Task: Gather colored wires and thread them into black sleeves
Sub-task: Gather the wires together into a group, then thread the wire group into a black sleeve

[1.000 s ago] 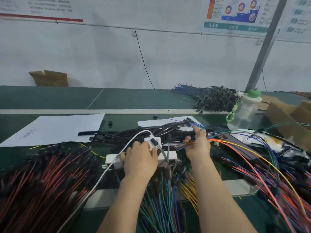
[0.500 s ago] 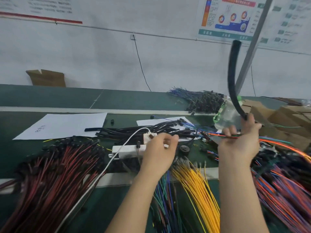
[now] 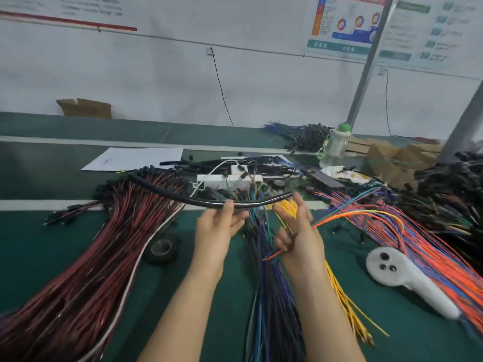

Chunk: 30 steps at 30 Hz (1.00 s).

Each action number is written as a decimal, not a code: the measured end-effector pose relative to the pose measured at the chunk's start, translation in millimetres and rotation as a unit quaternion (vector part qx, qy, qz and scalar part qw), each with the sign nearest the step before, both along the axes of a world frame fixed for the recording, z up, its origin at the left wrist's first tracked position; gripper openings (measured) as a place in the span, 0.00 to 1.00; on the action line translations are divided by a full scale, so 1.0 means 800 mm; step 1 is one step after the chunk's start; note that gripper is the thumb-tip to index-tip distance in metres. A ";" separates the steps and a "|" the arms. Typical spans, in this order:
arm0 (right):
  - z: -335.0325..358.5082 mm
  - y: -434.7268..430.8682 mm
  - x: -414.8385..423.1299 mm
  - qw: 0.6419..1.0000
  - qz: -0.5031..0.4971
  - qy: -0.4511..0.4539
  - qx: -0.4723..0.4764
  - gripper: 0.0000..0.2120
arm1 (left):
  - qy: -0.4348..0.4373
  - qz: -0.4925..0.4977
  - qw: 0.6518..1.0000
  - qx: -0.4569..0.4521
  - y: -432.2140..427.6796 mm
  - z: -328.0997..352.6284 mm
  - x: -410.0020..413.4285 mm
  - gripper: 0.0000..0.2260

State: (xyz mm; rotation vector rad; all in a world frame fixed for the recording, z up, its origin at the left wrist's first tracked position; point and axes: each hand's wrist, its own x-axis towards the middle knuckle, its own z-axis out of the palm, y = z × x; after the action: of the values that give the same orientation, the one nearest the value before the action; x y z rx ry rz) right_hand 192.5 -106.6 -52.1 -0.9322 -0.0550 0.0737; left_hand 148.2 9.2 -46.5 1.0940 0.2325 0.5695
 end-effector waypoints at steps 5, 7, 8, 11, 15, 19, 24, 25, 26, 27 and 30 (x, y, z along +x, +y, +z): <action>-0.024 -0.004 -0.015 0.996 0.017 -0.015 -0.085 0.08 | 0.055 0.050 0.997 -0.034 0.011 -0.032 -0.033 0.08; -0.030 -0.002 -0.016 0.992 0.037 -0.014 -0.118 0.08 | 0.046 0.063 0.995 -0.060 0.010 -0.040 -0.034 0.08; -0.031 0.001 -0.017 0.989 0.056 -0.013 -0.135 0.09 | 0.034 0.055 0.995 -0.080 0.007 -0.043 -0.032 0.07; -0.036 0.009 -0.019 0.972 0.123 -0.023 -0.200 0.09 | 0.027 -0.029 0.993 -0.111 -0.010 -0.050 -0.021 0.05; -0.036 0.013 -0.023 0.962 0.145 -0.021 -0.229 0.11 | 0.053 -0.064 0.982 -0.170 -0.022 -0.058 -0.011 0.05; -0.024 -0.006 -0.012 0.996 0.075 0.029 0.037 0.18 | 0.049 -0.123 0.956 -0.261 -0.012 -0.061 -0.014 0.03; -0.016 -0.029 -0.011 0.962 0.049 0.030 0.266 0.19 | 0.067 -0.130 0.980 -0.134 -0.026 -0.063 -0.016 0.06; -0.017 -0.030 -0.011 0.959 0.047 0.030 0.279 0.19 | 0.071 -0.106 0.987 -0.098 -0.032 -0.064 -0.015 0.08; -0.017 -0.030 -0.011 0.957 0.044 0.029 0.285 0.19 | 0.069 -0.086 0.991 -0.074 -0.037 -0.064 -0.015 0.09; -0.017 -0.030 -0.011 0.958 0.038 0.026 0.284 0.19 | 0.065 -0.074 0.994 -0.044 -0.041 -0.065 -0.015 0.10; -0.017 -0.029 -0.012 0.964 0.024 0.007 0.265 0.19 | 0.056 -0.058 0.994 0.077 -0.052 -0.068 -0.019 0.08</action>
State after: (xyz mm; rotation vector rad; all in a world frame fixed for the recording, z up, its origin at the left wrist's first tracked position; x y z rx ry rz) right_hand 182.7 -130.2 -65.6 -0.3943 -0.0793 0.1052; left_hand 133.0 -32.1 -101.1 1.2819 0.2236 0.4275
